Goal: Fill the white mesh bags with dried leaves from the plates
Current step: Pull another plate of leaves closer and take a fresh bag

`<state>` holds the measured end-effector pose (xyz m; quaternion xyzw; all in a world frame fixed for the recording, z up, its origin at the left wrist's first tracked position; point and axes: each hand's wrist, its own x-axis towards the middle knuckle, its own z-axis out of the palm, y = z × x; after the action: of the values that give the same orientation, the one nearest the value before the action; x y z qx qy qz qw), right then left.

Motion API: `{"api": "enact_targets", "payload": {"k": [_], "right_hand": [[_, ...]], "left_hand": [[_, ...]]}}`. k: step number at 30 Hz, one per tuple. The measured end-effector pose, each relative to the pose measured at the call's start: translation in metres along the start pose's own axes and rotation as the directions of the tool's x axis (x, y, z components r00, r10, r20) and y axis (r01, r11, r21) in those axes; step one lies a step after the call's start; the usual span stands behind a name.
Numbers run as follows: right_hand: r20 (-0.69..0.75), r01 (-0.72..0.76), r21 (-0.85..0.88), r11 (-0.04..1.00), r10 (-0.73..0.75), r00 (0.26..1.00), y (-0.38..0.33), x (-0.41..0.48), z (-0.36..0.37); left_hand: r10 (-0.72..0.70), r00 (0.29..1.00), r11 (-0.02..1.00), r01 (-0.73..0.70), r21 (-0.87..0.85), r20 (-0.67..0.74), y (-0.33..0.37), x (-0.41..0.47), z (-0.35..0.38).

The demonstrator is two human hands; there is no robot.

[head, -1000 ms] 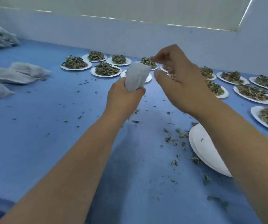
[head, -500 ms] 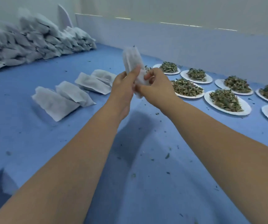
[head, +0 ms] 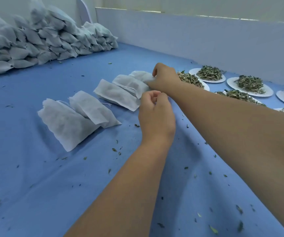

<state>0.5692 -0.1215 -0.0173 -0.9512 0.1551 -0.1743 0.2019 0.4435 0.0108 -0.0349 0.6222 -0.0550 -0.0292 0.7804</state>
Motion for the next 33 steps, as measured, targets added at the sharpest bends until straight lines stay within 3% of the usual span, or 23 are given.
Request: {"api": "enact_targets", "payload": {"k": [2, 6, 8, 11, 20, 25, 33], "right_hand": [[-0.017, -0.008, 0.049, 0.999, 0.009, 1.0, 0.002, -0.002, -0.008], [-0.196, -0.056, 0.051, 0.997, 0.065, 0.978, 0.036, -0.006, -0.043], [-0.134, -0.158, 0.012, 0.987, 0.158, 0.978, 0.063, -0.007, -0.061], [0.081, -0.302, -0.072, 0.951, 0.308, 0.948, 0.097, -0.011, -0.077], [0.331, -0.341, -0.236, 0.91, 0.405, 0.852, 0.1, 0.009, -0.062], [0.368, -0.367, -0.227, 0.902, 0.429, 0.825, 0.101, 0.022, -0.055], [0.241, -0.275, -0.131, 0.952, 0.3, 0.923, 0.104, -0.001, -0.092]], "left_hand": [[0.002, 1.0, 1.0, -0.002, 0.008, 0.008, 0.002, -0.002, 0.0], [-0.015, 1.0, 1.0, 0.015, 0.024, 0.026, 0.001, -0.006, 0.003], [-0.025, 0.999, 0.999, 0.023, 0.035, 0.037, 0.001, -0.007, 0.004], [-0.045, 0.998, 0.998, 0.043, 0.052, 0.042, 0.0, -0.008, 0.005], [-0.016, 0.998, 0.996, 0.011, 0.088, 0.054, -0.002, -0.009, 0.006], [-0.018, 0.999, 0.995, 0.014, 0.1, 0.043, -0.004, -0.006, 0.006], [0.026, 0.997, 0.99, -0.035, 0.136, 0.067, 0.0, -0.007, 0.006]]}}
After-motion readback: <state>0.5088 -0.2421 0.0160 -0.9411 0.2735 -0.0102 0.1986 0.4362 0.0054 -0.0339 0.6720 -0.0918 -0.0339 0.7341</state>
